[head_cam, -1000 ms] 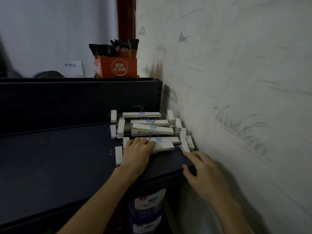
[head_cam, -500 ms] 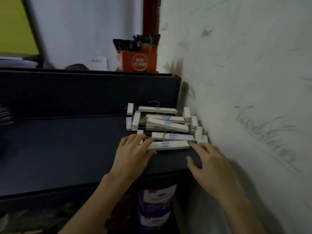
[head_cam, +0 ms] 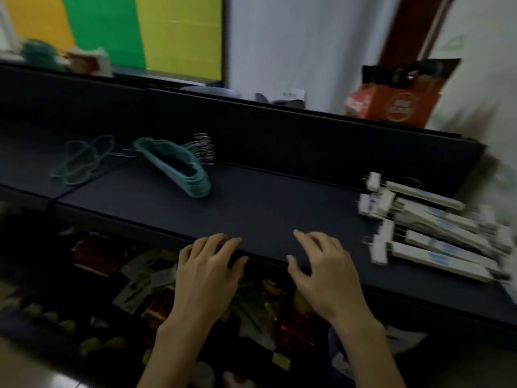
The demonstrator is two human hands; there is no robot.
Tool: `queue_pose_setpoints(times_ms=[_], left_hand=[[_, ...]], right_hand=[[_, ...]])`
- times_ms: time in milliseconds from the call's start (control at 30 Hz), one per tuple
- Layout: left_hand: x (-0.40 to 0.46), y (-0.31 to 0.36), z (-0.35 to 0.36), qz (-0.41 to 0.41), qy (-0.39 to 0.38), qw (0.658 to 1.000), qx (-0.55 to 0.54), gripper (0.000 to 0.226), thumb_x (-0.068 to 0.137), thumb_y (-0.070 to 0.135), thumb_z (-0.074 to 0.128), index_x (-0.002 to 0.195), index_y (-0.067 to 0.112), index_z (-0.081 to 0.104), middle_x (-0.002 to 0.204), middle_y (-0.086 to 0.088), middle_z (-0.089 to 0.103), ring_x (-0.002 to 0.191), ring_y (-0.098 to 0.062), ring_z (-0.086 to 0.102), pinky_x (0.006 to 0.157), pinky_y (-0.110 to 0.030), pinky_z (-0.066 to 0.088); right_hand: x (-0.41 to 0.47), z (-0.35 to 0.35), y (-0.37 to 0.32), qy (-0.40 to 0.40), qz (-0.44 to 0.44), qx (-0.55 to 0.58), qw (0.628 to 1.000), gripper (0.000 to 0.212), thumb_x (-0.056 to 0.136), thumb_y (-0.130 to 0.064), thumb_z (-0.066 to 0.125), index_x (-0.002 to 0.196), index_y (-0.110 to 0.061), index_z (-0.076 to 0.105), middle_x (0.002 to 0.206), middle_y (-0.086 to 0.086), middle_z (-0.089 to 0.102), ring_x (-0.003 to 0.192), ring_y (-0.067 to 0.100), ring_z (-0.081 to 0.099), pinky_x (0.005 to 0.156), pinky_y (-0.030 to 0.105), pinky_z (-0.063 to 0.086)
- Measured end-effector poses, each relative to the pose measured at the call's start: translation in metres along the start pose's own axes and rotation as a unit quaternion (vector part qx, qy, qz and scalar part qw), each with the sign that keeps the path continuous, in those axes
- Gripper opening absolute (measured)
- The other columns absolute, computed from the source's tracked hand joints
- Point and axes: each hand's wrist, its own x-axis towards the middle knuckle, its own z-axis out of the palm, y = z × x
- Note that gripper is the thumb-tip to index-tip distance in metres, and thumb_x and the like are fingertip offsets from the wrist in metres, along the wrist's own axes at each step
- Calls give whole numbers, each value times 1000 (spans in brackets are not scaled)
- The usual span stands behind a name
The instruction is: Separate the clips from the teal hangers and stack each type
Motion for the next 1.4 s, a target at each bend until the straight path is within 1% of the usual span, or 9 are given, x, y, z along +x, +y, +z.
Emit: queue_pose_setpoints(times_ms=[133,200,333,500,667,833,967,1167,1400], left_hand=[[-16,-68,-28,-56,8,998,25,39,83,47,49,114,28,65,116,5,63,107,-21,57,86,-40,45],[-31,-103,-41,-88,13,996,26,39,83,46,50,114,28,64,116,4,63,106,-22,57,86,-40,44],[-76,-175,-64,-133,8,990,40,37,83,42,52,115,27,62,116,1,62,106,-23,57,87,-42,44],[-120,-256,-93,-229,-7,971,67,40,83,46,49,116,28,62,117,2,63,109,-23,56,88,-42,43],[-143,-316,-119,-295,27,950,94,33,86,42,58,115,28,63,115,5,63,109,-21,55,87,-39,42],[-158,-376,-131,-337,35,934,114,43,84,50,40,113,29,64,111,7,63,104,-19,57,84,-38,42],[-147,-429,-137,-365,32,922,127,35,84,43,55,114,28,63,114,6,63,108,-20,56,87,-40,42],[-105,-511,-161,-376,70,906,181,45,81,49,40,110,26,65,107,4,65,99,-21,60,80,-41,47],[-62,-582,-165,-363,59,908,198,38,80,46,48,108,28,66,102,6,66,95,-20,62,76,-39,48]], right_hand=[[6,39,-75,-1,-46,11,999,49,88,-42,50,131,-20,53,119,0,56,114,20,50,93,36,44],[4,59,-113,-9,-64,33,997,49,86,-42,48,130,-19,54,117,-1,57,112,18,51,92,35,46],[-10,107,-184,-64,-92,53,992,51,89,-45,46,134,-23,49,125,-3,54,119,16,46,99,35,42],[-9,150,-259,-134,-131,66,980,52,90,-47,47,136,-24,46,132,-3,51,125,18,42,102,36,39],[18,180,-329,-167,-202,60,963,53,91,-45,49,139,-24,42,139,-1,45,130,19,35,106,38,34],[36,223,-391,-210,-248,67,943,55,91,-48,46,141,-25,38,144,1,40,134,18,30,110,36,29],[64,260,-441,-242,-284,77,924,57,92,-49,43,144,-27,33,148,2,33,137,18,25,112,34,23],[125,295,-522,-241,-334,109,905,57,93,-47,42,145,-26,31,147,1,34,137,18,25,113,34,21],[176,339,-581,-263,-359,96,891,57,93,-48,40,145,-26,28,147,0,33,135,18,27,111,33,21]])
